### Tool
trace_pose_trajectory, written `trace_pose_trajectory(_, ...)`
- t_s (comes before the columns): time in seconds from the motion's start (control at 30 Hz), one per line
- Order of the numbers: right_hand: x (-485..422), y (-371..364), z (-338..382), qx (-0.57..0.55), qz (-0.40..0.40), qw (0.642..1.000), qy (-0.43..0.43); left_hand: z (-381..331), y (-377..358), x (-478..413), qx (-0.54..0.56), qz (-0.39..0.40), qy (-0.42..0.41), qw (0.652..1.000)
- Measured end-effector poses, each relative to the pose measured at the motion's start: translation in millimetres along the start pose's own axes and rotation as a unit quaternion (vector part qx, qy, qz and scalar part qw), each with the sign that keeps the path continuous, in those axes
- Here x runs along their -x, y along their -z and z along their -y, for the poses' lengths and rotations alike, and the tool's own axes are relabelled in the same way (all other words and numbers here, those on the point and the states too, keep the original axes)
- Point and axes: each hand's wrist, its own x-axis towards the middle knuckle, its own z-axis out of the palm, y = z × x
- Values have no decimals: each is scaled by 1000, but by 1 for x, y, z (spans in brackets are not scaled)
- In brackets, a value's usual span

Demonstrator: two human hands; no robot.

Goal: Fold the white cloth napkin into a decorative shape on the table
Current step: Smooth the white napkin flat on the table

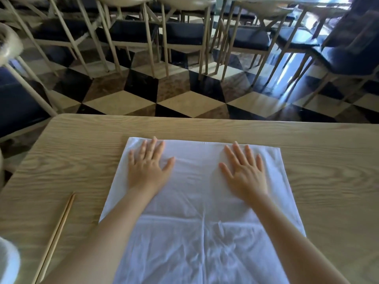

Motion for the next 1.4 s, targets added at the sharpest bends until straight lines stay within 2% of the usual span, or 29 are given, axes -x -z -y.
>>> trace_pose_trajectory(0.13, 8, 7, -43, -12, 7, 1000, -20, 22, 8, -4, -3, 2, -3, 1000)
trace_pose_trajectory(0.3, 7, 13, -47, -26, 32, 998, -40, 39, 17, -1, -13, 28, 23, 999)
trace_pose_trajectory(0.37, 10, 16, -25, -60, 49, 995, -68, 27, 18, 10, -8, 46, 35, 998)
trace_pose_trajectory(0.43, 23, 15, 17, -103, 52, 992, -53, -3, 14, 33, 13, 52, 18, 998)
trace_pose_trajectory(0.53, 60, 4, 84, -136, 44, 990, -1, -44, 3, 77, 43, 30, -21, 998)
trace_pose_trajectory(0.63, 91, -9, 105, -140, 5, 990, -33, -49, -3, 105, 43, -7, -9, 999)
trace_pose_trajectory(0.8, 119, -15, 81, -93, -38, 995, -21, -34, -2, 113, 25, -40, -28, 998)
trace_pose_trajectory(1.0, 110, -4, 17, -34, 4, 999, -2, -18, 4, 100, -11, 26, -22, 999)
trace_pose_trajectory(1.2, 82, 2, 5, -31, 41, 999, 14, -26, 13, 77, -19, 89, -4, 996)
trace_pose_trajectory(1.4, 64, -2, -17, -18, 5, 1000, 2, -17, 5, 75, -11, 43, -33, 998)
